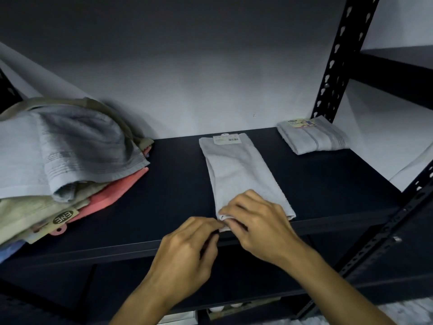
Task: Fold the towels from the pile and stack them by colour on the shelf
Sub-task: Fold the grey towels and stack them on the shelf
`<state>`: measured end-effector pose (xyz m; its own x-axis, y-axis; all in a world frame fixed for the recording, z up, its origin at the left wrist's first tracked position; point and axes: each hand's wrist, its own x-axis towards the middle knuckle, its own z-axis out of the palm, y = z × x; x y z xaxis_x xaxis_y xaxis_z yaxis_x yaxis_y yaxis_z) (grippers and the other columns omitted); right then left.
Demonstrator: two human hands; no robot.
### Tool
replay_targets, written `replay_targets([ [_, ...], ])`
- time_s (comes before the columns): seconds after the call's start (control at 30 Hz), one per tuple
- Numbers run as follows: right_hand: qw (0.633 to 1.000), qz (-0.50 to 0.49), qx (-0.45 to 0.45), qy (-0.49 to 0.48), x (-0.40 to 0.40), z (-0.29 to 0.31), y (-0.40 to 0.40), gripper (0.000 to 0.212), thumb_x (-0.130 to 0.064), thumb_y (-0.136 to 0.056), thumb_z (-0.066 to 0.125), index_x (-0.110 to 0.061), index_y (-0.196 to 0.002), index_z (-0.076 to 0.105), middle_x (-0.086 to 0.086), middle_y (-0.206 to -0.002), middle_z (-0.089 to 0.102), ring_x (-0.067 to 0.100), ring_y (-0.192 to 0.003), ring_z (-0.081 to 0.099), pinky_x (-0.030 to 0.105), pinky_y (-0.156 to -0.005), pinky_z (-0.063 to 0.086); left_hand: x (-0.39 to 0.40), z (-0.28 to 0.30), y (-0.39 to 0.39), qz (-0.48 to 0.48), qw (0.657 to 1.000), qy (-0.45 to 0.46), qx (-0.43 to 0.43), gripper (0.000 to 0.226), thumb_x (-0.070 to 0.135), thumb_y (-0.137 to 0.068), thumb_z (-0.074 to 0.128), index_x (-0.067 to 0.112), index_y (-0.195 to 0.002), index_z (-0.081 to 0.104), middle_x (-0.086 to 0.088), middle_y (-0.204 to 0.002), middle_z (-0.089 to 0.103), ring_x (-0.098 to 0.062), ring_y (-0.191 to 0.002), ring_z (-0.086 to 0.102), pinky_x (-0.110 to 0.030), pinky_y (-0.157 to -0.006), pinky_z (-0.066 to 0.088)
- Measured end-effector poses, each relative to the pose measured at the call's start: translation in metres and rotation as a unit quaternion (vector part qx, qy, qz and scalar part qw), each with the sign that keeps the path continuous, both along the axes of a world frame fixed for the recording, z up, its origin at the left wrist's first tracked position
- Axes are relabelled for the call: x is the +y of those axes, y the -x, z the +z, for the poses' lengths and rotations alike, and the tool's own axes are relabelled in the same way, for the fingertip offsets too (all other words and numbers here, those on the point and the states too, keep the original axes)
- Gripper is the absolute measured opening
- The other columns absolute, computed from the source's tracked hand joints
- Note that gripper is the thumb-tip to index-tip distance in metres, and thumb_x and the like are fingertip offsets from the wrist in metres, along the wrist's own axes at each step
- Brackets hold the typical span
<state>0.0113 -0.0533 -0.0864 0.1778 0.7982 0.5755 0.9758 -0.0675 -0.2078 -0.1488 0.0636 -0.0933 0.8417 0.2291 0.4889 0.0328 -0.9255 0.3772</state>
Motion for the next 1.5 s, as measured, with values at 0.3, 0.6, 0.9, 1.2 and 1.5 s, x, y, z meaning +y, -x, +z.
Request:
replay_targets([
  [0.3, 0.991, -0.122, 0.0, -0.046, -0.044, -0.008, -0.004, 0.035, -0.02, -0.08, 0.076, -0.016, -0.113, 0.068, -0.004, -0.113, 0.059, 0.013, -0.11, 0.052, 0.016, -0.054, 0.045, 0.012, 0.018, -0.013, 0.035, 0.998, 0.027, -0.046, 0.028, 0.038, -0.091, 0.052, 0.023, -0.106, 0.07, 0.019, -0.117, 0.056, 0.001, -0.105, 0.058, -0.021, -0.064, 0.056],
  [0.6, 0.971, -0.238, 0.021, -0.012, -0.066, -0.007, -0.026, 0.014, -0.027, -0.081, 0.075, -0.023, -0.095, 0.072, -0.011, -0.091, 0.06, 0.011, -0.085, 0.056, 0.021, -0.038, 0.04, -0.011, 0.054, -0.089, -0.088, 0.977, -0.111, 0.16, 0.051, 0.058, -0.09, 0.058, 0.027, -0.13, 0.056, 0.015, -0.127, 0.043, -0.004, -0.113, 0.042, -0.02, -0.095, 0.036],
  [0.9, 0.961, -0.256, 0.089, -0.048, -0.052, -0.001, -0.032, 0.006, -0.024, -0.092, 0.063, -0.023, -0.095, 0.069, -0.012, -0.088, 0.059, 0.011, -0.08, 0.055, 0.027, -0.047, 0.044, -0.005, 0.066, -0.12, -0.063, 0.968, -0.096, 0.222, 0.015, 0.044, -0.095, 0.056, 0.033, -0.099, 0.066, 0.014, -0.091, 0.065, -0.01, -0.086, 0.059, -0.034, -0.078, 0.051],
  [1.2, 0.949, -0.309, -0.004, -0.067, -0.045, 0.004, -0.01, 0.013, -0.022, -0.081, 0.074, -0.011, -0.084, 0.068, 0.006, -0.108, 0.058, 0.022, -0.098, 0.054, 0.025, -0.051, 0.042, 0.009, 0.076, -0.14, -0.009, 0.977, 0.127, 0.172, 0.013, 0.043, -0.09, 0.066, 0.031, -0.087, 0.071, 0.015, -0.082, 0.071, -0.006, -0.083, 0.066, -0.041, -0.082, 0.056],
  [1.5, 0.926, -0.374, 0.025, 0.037, -0.025, -0.001, -0.005, 0.019, -0.007, -0.055, 0.086, -0.009, -0.071, 0.074, 0.021, -0.126, 0.062, 0.035, -0.121, 0.057, 0.038, -0.065, 0.058, -0.001, 0.083, -0.135, -0.006, 0.982, 0.065, 0.178, 0.016, 0.047, -0.089, 0.067, 0.031, -0.092, 0.071, 0.019, -0.085, 0.069, 0.0, -0.084, 0.064, -0.035, -0.083, 0.056],
])
